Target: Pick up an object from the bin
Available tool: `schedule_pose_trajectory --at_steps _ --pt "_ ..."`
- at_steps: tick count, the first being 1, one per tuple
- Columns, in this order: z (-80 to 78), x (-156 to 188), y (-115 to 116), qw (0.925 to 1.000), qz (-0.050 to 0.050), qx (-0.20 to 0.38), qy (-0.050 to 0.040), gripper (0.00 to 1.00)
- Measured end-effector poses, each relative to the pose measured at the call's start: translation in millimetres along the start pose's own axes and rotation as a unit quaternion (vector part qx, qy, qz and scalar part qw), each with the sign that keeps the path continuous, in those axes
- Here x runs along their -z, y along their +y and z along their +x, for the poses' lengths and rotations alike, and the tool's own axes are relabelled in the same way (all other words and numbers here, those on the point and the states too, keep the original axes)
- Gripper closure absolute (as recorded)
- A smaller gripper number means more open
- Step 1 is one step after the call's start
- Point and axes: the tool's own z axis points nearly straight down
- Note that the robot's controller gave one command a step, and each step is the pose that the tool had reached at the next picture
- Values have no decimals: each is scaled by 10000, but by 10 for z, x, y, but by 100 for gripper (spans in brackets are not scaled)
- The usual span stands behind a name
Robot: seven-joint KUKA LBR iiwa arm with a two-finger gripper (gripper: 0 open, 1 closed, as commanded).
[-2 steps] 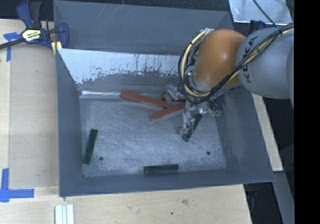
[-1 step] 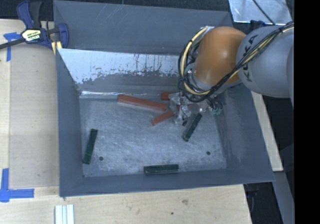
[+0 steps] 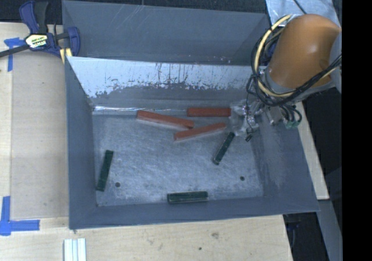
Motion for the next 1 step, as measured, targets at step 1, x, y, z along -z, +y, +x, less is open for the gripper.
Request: schedule_pose_trajectory --at_steps 1 --pt "257 -257 716 9959 -46 904 55 100"
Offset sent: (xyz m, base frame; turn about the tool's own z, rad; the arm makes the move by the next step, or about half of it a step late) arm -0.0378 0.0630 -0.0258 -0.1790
